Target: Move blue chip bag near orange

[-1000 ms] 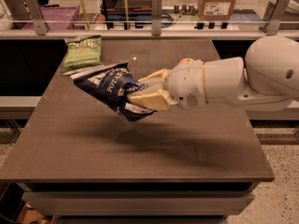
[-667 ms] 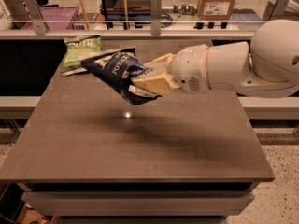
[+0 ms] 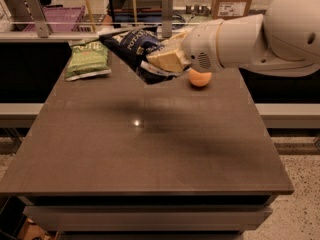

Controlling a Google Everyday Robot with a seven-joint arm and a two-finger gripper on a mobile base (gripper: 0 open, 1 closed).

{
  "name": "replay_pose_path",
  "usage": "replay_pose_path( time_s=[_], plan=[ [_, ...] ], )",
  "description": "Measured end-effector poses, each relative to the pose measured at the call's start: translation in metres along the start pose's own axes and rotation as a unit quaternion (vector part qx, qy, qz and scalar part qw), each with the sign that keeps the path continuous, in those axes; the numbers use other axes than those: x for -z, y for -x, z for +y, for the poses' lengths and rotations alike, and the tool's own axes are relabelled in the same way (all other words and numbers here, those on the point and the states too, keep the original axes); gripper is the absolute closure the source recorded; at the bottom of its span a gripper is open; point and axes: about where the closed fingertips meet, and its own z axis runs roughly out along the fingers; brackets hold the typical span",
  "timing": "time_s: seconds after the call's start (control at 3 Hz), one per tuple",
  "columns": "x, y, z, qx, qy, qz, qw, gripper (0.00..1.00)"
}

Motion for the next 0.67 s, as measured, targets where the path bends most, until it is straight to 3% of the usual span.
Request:
replay_pose_path(
  time_s=[0.33, 0.67],
  plan=[
    [-0.0172, 0.0047, -0.0249, 0.001, -0.049, -0.012, 0.9987, 1.00],
    [-0.0236, 0.0084, -0.0273, 0.007, -0.042, -0.010, 0.9990, 1.00]
  ],
)
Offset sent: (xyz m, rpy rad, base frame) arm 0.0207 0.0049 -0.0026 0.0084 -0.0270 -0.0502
